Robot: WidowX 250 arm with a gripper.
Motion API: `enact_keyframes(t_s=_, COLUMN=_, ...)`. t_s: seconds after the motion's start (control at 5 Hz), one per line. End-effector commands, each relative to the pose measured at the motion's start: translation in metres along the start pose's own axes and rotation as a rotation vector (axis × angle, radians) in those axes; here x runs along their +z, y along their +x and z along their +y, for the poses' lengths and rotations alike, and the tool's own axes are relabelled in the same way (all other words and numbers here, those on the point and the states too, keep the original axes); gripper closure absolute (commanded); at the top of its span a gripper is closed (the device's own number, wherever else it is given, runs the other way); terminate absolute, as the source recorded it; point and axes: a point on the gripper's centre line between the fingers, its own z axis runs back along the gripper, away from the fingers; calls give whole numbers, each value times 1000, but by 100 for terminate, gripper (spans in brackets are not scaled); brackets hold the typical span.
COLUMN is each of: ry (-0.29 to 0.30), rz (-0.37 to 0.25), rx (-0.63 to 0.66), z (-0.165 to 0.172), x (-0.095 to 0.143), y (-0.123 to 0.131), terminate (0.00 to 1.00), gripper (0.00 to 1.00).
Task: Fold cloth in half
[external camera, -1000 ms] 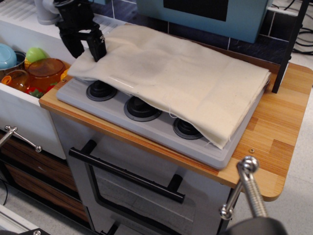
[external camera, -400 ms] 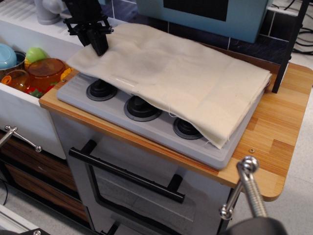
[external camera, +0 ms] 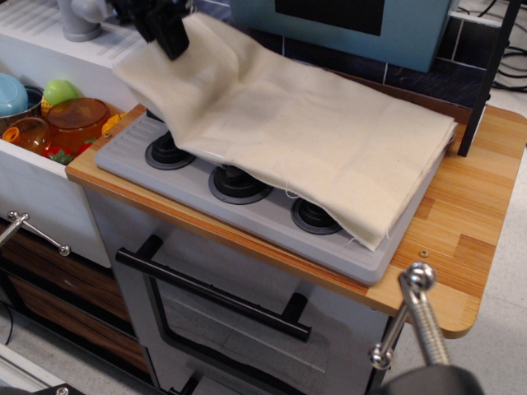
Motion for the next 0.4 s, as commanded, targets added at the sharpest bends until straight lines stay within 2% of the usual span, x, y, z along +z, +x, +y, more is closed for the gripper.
enact_keyframes(t_s=0.0, ry=-20, rz=-106, rx=-71, z=-65, x=43, y=21, terminate=0, gripper=100)
enact_keyframes(t_s=0.2, ry=-54, rz=-123, rx=-78, z=-107, x=41, y=25, terminate=0, gripper=100)
